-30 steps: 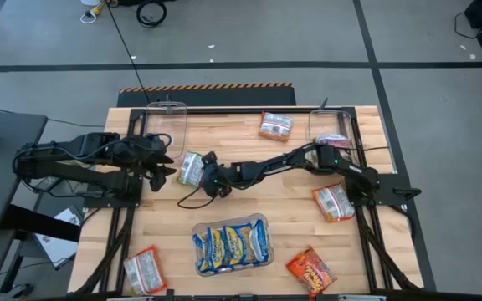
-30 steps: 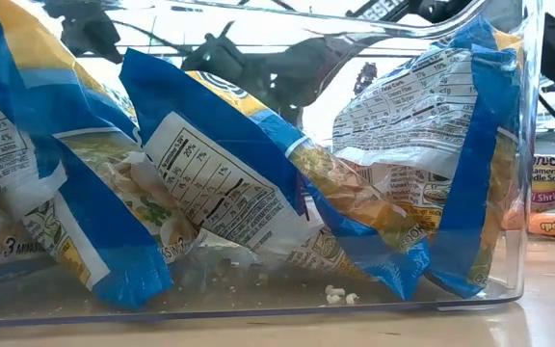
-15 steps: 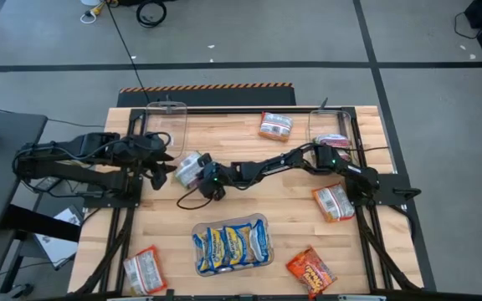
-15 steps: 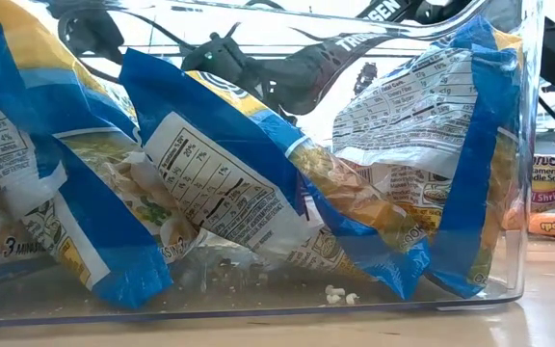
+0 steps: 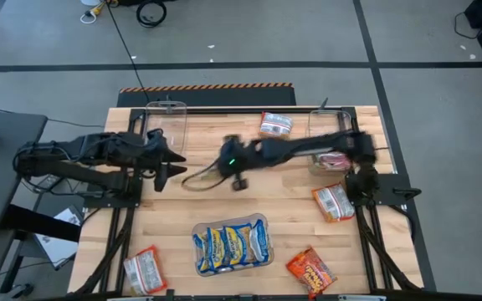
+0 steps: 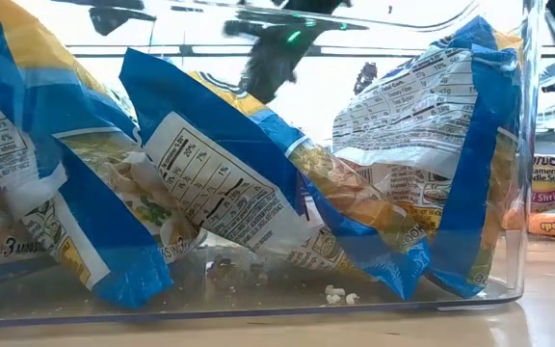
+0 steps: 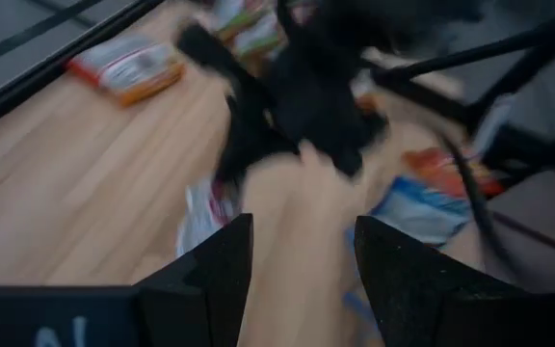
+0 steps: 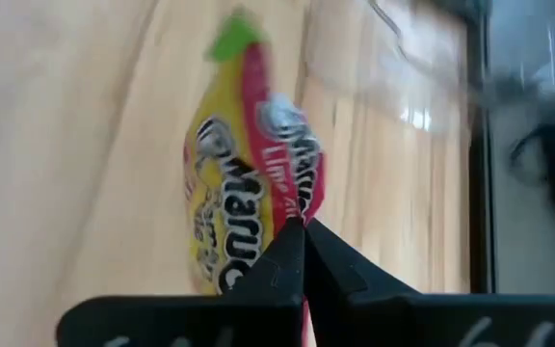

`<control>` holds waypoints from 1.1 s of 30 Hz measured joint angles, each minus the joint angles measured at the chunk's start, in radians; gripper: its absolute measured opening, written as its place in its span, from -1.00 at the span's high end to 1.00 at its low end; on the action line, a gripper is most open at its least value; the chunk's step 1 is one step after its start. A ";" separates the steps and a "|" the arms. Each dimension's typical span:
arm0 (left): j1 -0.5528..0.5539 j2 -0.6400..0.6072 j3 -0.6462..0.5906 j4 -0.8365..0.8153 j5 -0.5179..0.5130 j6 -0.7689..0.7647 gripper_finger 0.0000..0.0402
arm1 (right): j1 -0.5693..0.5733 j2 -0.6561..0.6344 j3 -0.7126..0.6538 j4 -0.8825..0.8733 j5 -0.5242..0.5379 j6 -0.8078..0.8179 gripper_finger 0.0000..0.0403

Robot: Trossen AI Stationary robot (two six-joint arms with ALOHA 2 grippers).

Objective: Sort Maruchan noodles
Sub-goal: Put the green noodle pack into the top right transparent bin

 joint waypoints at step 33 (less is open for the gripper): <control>-0.105 0.280 0.000 0.619 -0.099 -0.247 0.07 | -0.773 -0.833 -0.642 -0.509 0.092 -0.230 0.99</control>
